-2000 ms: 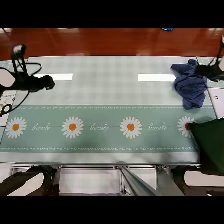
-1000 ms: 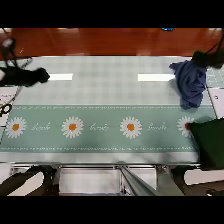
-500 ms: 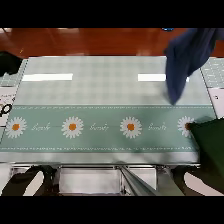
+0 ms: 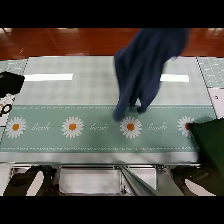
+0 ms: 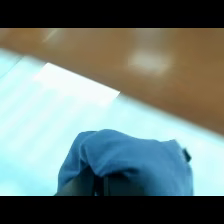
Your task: Fold the shirts.
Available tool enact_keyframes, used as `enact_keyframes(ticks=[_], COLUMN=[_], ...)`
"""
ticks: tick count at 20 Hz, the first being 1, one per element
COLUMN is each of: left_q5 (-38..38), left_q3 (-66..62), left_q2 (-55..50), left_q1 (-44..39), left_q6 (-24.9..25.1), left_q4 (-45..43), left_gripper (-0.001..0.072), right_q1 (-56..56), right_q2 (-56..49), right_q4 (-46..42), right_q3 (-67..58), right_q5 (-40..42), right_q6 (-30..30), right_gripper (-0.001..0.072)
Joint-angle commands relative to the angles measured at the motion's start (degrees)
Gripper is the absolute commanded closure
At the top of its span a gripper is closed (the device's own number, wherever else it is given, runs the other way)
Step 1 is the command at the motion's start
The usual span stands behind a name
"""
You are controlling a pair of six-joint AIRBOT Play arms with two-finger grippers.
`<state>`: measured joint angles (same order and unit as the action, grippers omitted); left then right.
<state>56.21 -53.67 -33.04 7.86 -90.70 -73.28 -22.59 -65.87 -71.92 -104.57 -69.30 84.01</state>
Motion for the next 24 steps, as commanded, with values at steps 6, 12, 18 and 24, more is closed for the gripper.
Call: enact_keyframes(ticks=[6, 12, 18, 24], left_q5=[7.63, 8.92, 19.65, 16.28], left_q3=[1.09, 2.14, 5.66, 23.37], left_q2=[-6.45, -13.55, -15.17, -15.39], left_q1=[-0.04, 0.42, 3.80, 5.09], left_q6=[0.07, 8.46, 9.14, 20.44], left_q4=[1.03, 9.97, 10.38, 9.92], left_gripper=[0.0202, 0.0201, 0.0201, 0.0201], right_q1=[-25.46, -17.92, 10.01, 28.22], right_q2=[-24.00, -30.08, -6.73, 19.39], right_q4=[13.92, 15.78, -9.01, 13.64], right_q3=[13.51, 12.52, 31.71, 76.30], right_q5=[12.74, 6.69, -0.42, 10.88], right_q6=[-0.31, 0.63, 10.95, 3.30], right_gripper=[0.0690, 0.0301, 0.0304, 0.0304])
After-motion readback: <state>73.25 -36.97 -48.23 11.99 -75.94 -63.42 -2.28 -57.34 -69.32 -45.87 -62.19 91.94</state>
